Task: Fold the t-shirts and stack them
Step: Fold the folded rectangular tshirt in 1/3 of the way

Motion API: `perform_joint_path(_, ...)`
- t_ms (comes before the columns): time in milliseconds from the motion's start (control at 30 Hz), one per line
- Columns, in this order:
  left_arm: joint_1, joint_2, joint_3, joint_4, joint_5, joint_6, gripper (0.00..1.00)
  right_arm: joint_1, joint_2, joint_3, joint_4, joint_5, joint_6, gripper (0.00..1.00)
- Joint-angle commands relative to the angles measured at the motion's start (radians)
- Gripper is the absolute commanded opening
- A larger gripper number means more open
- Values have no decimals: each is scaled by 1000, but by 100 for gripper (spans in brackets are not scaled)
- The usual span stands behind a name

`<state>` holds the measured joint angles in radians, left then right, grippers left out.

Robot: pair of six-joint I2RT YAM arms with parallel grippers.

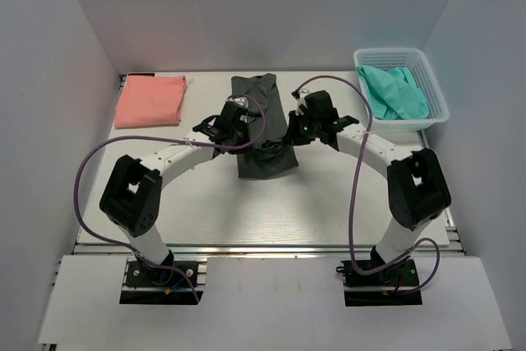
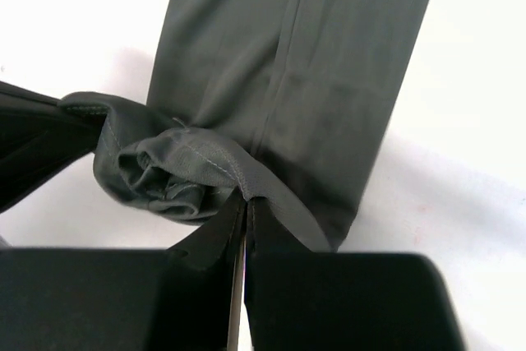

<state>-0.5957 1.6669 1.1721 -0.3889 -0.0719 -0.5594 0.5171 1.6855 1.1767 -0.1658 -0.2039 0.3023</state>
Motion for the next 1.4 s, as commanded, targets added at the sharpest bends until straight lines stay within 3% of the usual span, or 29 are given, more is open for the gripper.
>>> perform_joint_path(0,57,43,90,2,9,50,0,-15,65,132,-23,4,-34,0)
perform_joint_path(333,155,200,261,28,102,115,0,-45,304,449,-95,4,-89,0)
perform_joint_path(633,183,321,371,28,161,170,0,-68,443,577,-113,-6,-74,0)
perform_joint_path(700,192,337,405,7,146,170,0,-72,460,597,-113,-11,-68,5)
perform_joint_path(767,201,363,443,-7,106,161,7,-74,497,630,-104,-25,-66,18)
perform_joint_path(800,212,375,452,-7,97,151,25,-75,512,643,-94,-22,-65,25)
perform_joint_path(833,230,392,483,-7,96,151,36,-80,538,690,-84,-20,-60,35)
perform_joint_path(867,240,405,507,7,96,151,41,-81,552,711,-77,-16,-55,38)
perform_joint_path(933,263,448,592,-45,81,151,66,-92,597,791,-74,18,-58,50)
perform_joint_path(1000,283,525,771,-134,66,151,73,-95,611,883,-87,-1,-74,63)
perform_joint_path(1100,297,522,812,-188,86,151,97,-104,556,832,-61,-58,-95,77)
perform_joint_path(1133,297,471,731,-129,108,164,100,-104,512,801,-37,-66,-98,88)
perform_joint_path(1167,297,440,685,-101,118,164,100,-103,490,699,-26,-92,-98,90)
perform_joint_path(1367,280,260,396,-51,141,185,100,-103,298,409,32,-154,-104,90)
